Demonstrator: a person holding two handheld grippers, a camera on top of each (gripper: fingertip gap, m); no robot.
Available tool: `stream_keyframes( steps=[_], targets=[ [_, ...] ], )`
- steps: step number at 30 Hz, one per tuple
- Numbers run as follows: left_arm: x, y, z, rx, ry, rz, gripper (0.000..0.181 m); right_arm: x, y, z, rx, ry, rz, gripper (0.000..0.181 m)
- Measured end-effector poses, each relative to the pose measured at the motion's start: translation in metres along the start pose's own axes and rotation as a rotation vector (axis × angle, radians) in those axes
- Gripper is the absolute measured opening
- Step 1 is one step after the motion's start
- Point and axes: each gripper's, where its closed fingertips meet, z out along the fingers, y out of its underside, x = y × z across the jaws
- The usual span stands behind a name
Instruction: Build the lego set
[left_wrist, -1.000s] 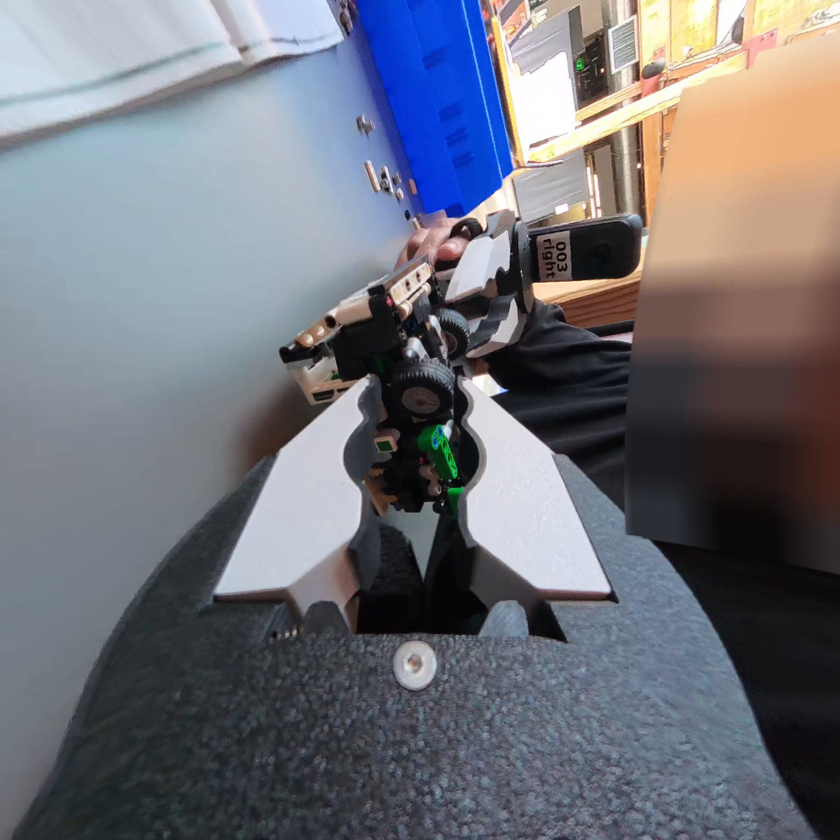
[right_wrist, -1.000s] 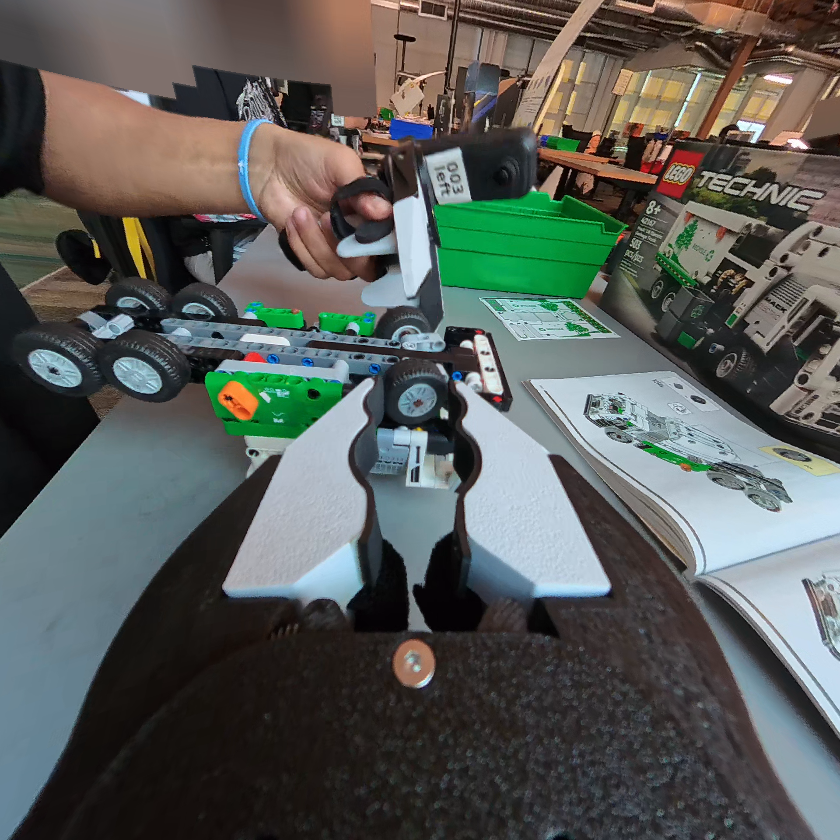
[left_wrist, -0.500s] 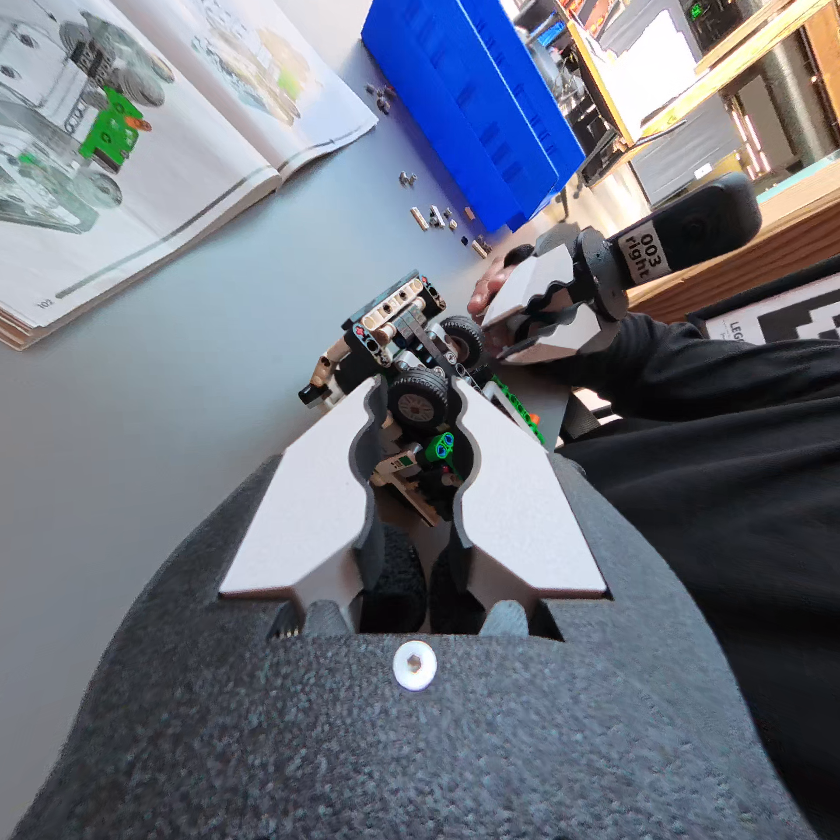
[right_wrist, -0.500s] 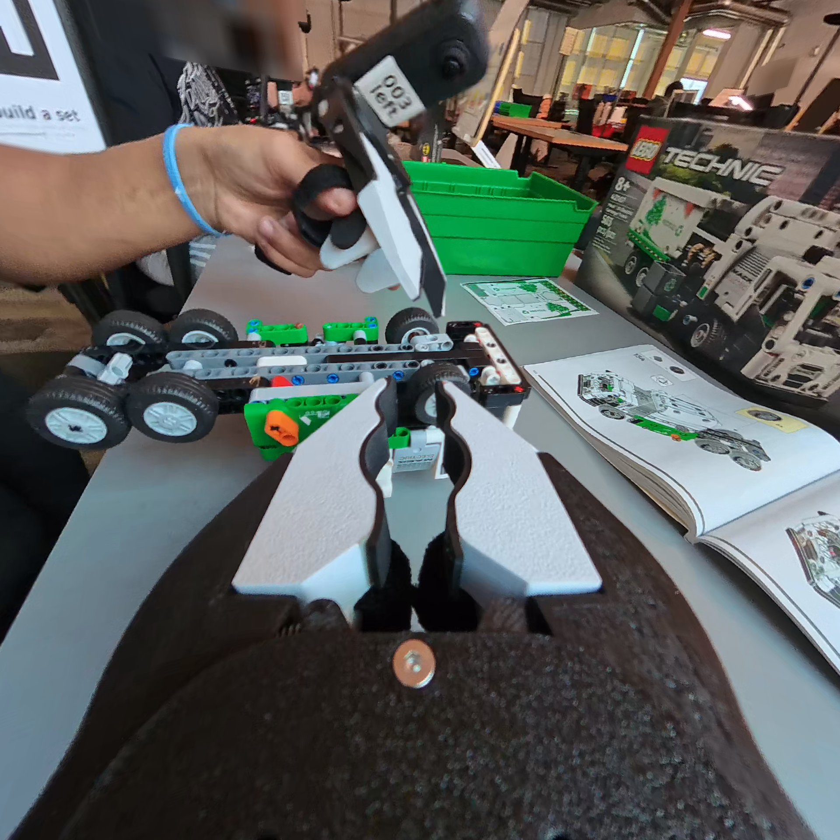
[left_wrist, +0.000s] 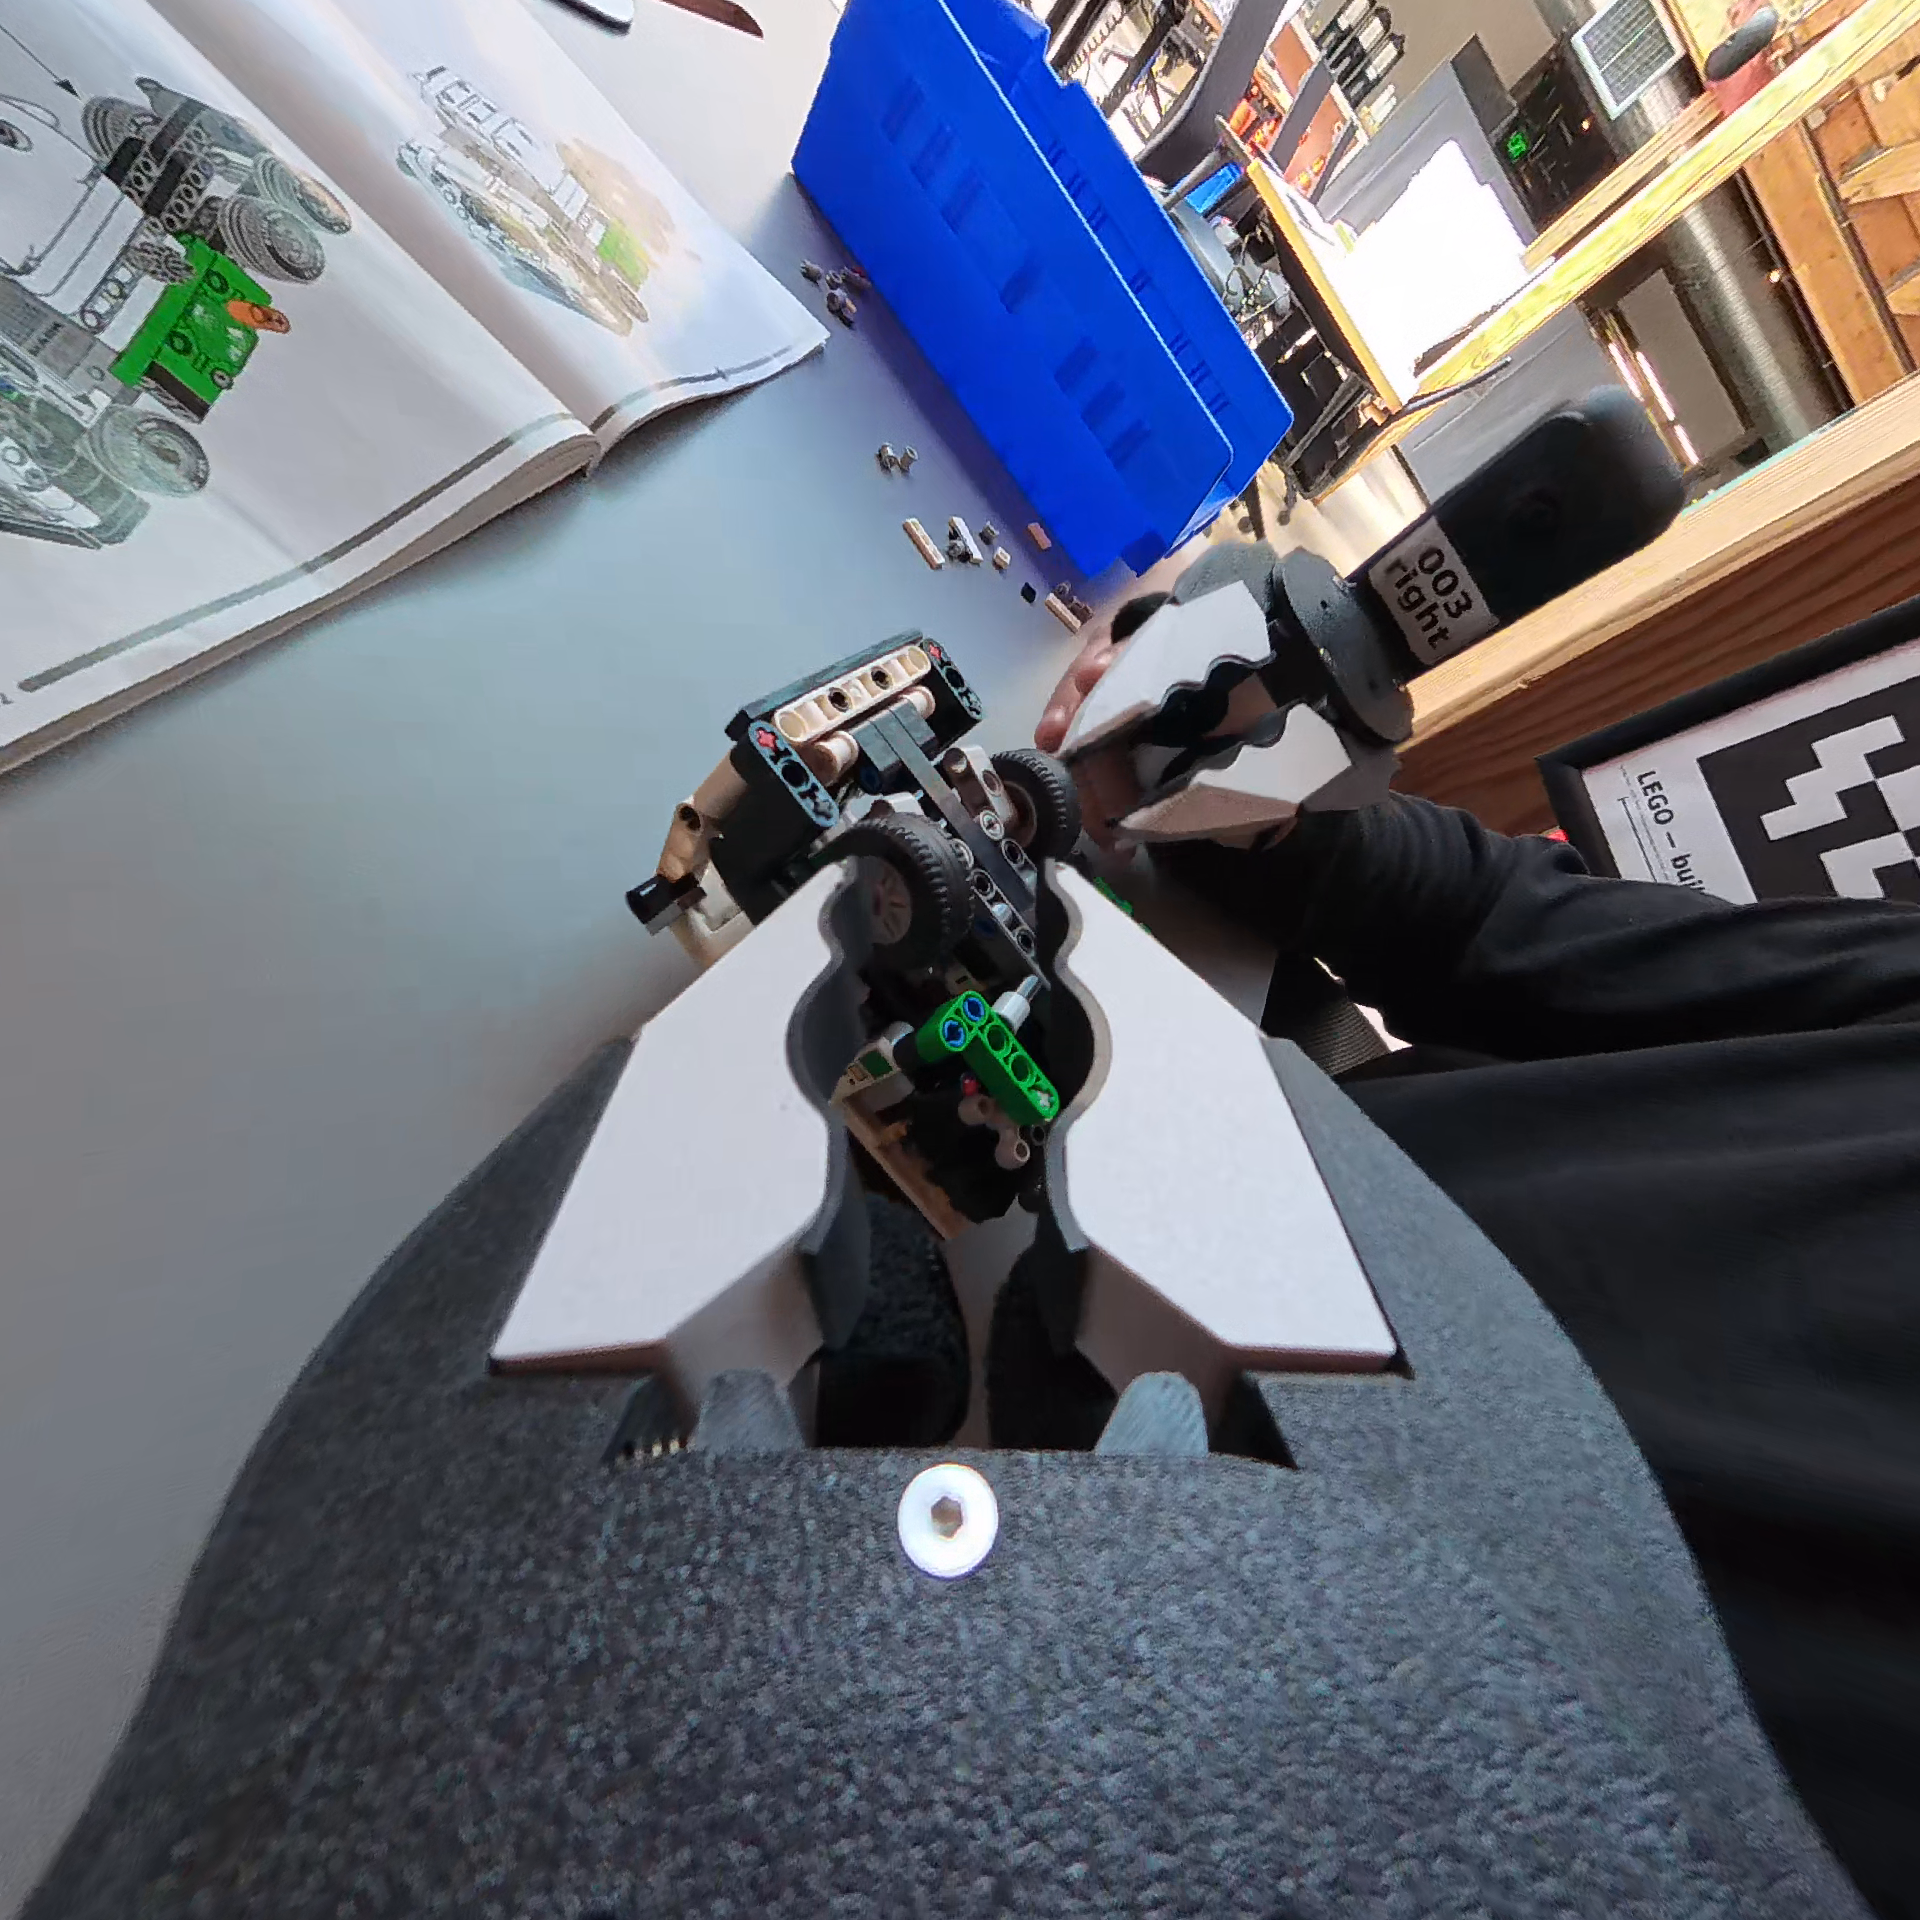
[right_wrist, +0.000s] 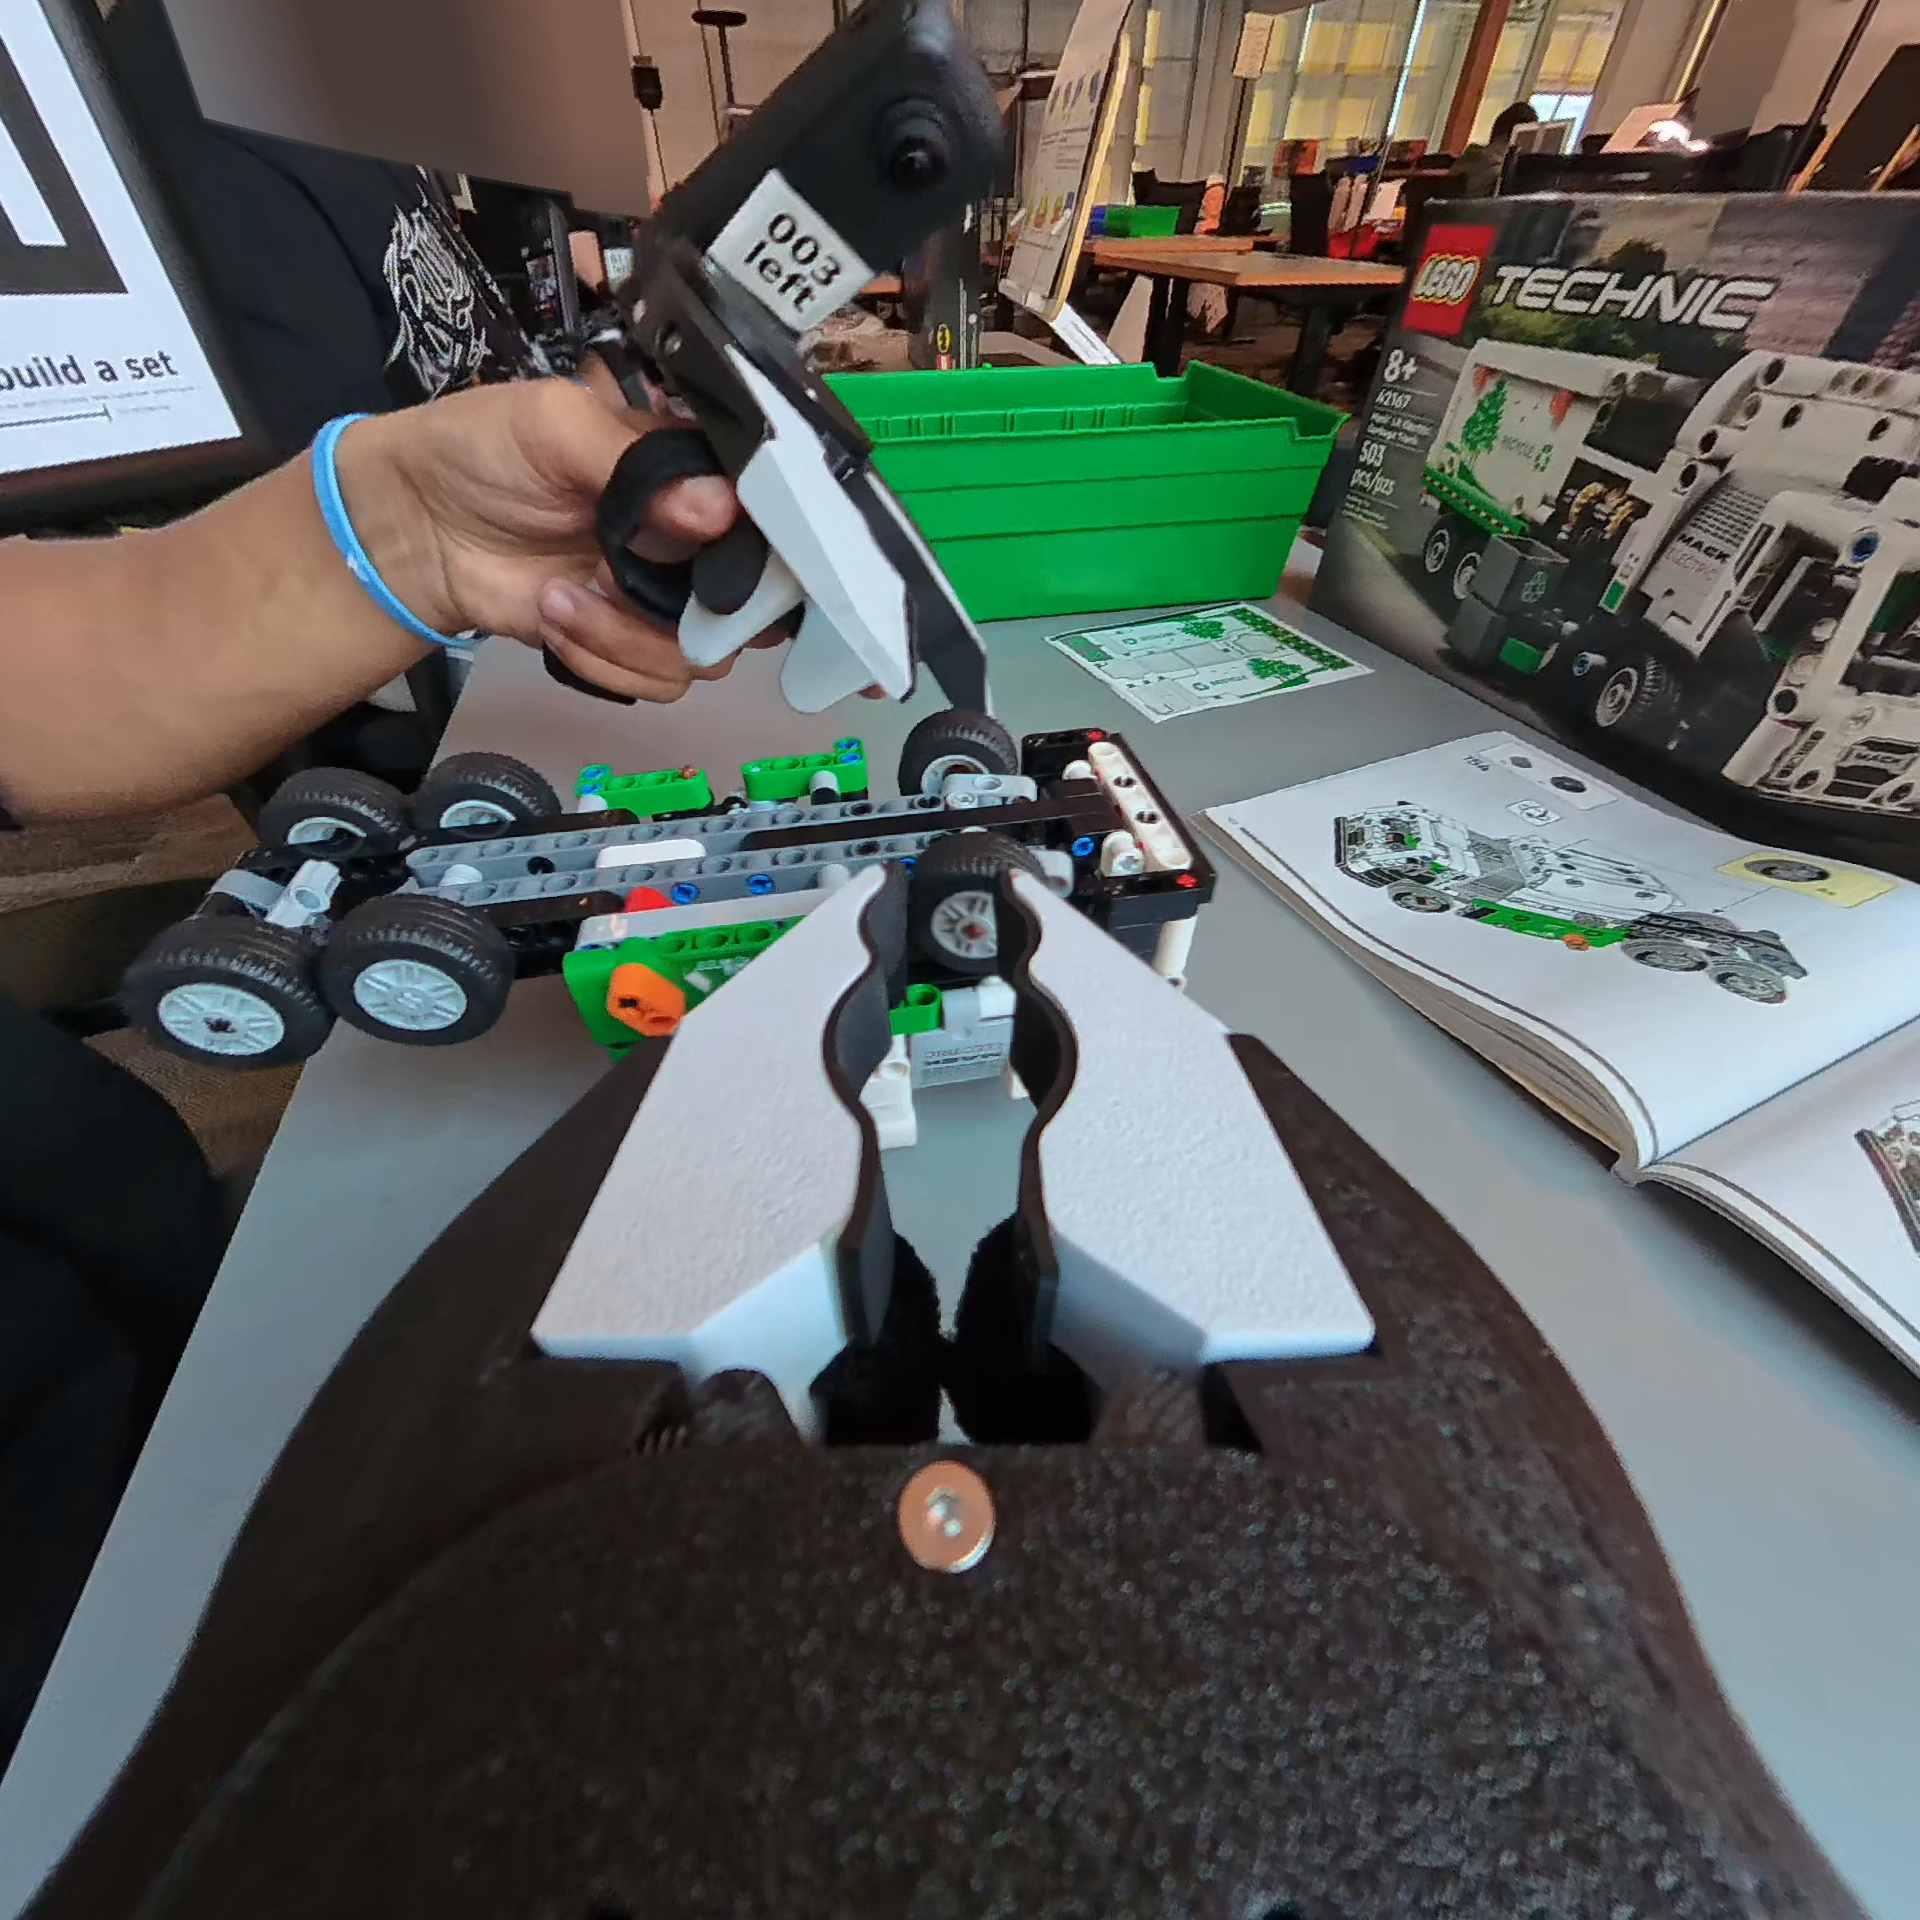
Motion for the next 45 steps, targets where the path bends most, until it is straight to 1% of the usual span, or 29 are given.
stream_keyframes(
  steps=[2, 6, 9, 11, 13, 15, 18, 20, 22, 24, 26, 27, 28, 32, 36, 45],
  targets=[
    [0.002, 0.003, 0.000, 0.008, 0.000, -0.001, 0.031, 0.002, 0.003, 0.002, -0.014, -0.020, 0.031, 0.019],
    [0.004, 0.004, -0.004, 0.027, 0.000, 0.002, 0.031, 0.007, 0.004, 0.004, -0.010, -0.025, 0.063, 0.020],
    [-0.001, 0.005, -0.012, 0.051, -0.018, 0.001, 0.031, 0.009, 0.001, -0.001, 0.005, -0.025, 0.081, 0.019],
    [-0.003, 0.004, -0.017, 0.081, -0.004, -0.013, 0.032, 0.012, 0.002, -0.005, -0.005, -0.015, 0.078, 0.019],
    [-0.003, 0.002, -0.021, 0.126, 0.023, -0.016, 0.032, 0.025, 0.003, -0.012, -0.029, 0.045, 0.039, 0.018],
    [-0.007, -0.001, -0.023, 0.171, 0.029, 0.020, 0.032, 0.049, 0.004, -0.024, -0.060, 0.154, 0.023, 0.016],
    [-0.027, -0.011, -0.025, 0.232, -0.073, 0.138, 0.032, 0.100, 0.016, -0.051, -0.143, 0.376, 0.077, 0.017],
    [-0.043, -0.017, -0.022, 0.227, -0.173, 0.233, 0.032, 0.131, 0.032, -0.073, -0.229, 0.506, 0.131, 0.021],
    [-0.065, -0.028, -0.021, 0.214, -0.332, 0.350, 0.033, 0.160, 0.050, -0.097, -0.324, 0.642, 0.166, 0.033],
    [-0.089, -0.043, -0.026, 0.224, -0.518, 0.469, 0.032, 0.177, 0.067, -0.113, -0.387, 0.724, 0.219, 0.045],
    [-0.116, -0.055, -0.038, 0.242, -0.729, 0.541, 0.032, 0.183, 0.077, -0.118, -0.410, 0.728, 0.293, 0.052],
    [-0.123, -0.055, -0.041, 0.222, -0.783, 0.550, 0.033, 0.185, 0.080, -0.119, -0.409, 0.721, 0.315, 0.054],
    [-0.126, -0.053, -0.041, 0.211, -0.802, 0.557, 0.033, 0.184, 0.082, -0.118, -0.413, 0.710, 0.329, 0.056],
    [-0.127, -0.045, -0.040, 0.231, -0.809, 0.565, 0.032, 0.185, 0.083, -0.118, -0.424, 0.704, 0.311, 0.056],
    [-0.138, -0.037, -0.035, 0.183, -0.816, 0.537, 0.033, 0.182, 0.085, -0.113, -0.424, 0.672, 0.329, 0.055],
    [-0.146, -0.034, -0.039, 0.162, -0.815, 0.484, 0.033, 0.179, 0.084, -0.108, -0.406, 0.638, 0.339, 0.052]
  ],
)
